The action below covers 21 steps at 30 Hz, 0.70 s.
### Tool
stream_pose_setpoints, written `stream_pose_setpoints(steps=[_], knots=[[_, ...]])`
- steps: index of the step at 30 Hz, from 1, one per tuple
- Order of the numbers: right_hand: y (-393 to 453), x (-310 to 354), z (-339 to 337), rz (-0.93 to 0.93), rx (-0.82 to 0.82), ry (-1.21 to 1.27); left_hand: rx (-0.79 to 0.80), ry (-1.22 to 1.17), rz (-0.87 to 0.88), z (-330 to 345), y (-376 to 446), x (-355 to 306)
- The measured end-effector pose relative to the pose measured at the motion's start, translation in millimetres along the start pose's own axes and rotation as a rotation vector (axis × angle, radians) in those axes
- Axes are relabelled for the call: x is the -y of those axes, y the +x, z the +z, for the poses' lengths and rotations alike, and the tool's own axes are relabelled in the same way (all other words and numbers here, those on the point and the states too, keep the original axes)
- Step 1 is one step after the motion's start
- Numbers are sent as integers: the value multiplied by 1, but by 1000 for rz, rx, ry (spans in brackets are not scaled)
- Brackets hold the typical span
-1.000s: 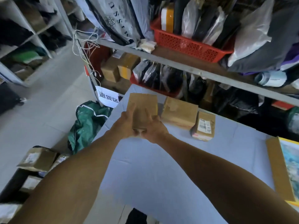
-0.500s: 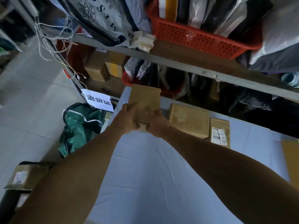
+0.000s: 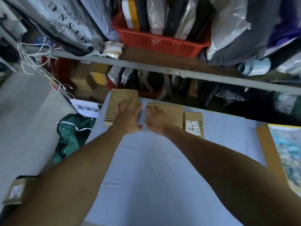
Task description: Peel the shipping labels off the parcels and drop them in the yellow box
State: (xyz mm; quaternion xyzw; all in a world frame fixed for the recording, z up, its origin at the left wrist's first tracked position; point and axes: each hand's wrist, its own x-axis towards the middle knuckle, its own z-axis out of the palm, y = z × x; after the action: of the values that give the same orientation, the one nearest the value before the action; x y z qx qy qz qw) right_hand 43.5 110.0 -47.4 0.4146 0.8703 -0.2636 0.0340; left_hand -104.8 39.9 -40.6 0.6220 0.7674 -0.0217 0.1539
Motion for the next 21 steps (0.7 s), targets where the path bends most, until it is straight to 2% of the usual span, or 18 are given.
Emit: stream_pose_setpoints(steps=[6,8,11,13,16,19,21], knots=[[-87,-103,-38,216,-178,23,-59,41,214,12,9,-123],[-107,-139,-41,330,-152,39,-54,95,261,19,13,-158],[-121,-178,-37,448,2,40,-48,218,287,34,20,-192],[-121,-193,-29,466,100,70,-55,287,269,48,26,-204],[-114,-204,-15,426,158,107,-54,350,241,64,30,-210],[-107,-206,-2,351,124,173,-82,335,216,76,30,-215],[-105,-209,6,320,35,195,-99,299,216,83,29,-223]])
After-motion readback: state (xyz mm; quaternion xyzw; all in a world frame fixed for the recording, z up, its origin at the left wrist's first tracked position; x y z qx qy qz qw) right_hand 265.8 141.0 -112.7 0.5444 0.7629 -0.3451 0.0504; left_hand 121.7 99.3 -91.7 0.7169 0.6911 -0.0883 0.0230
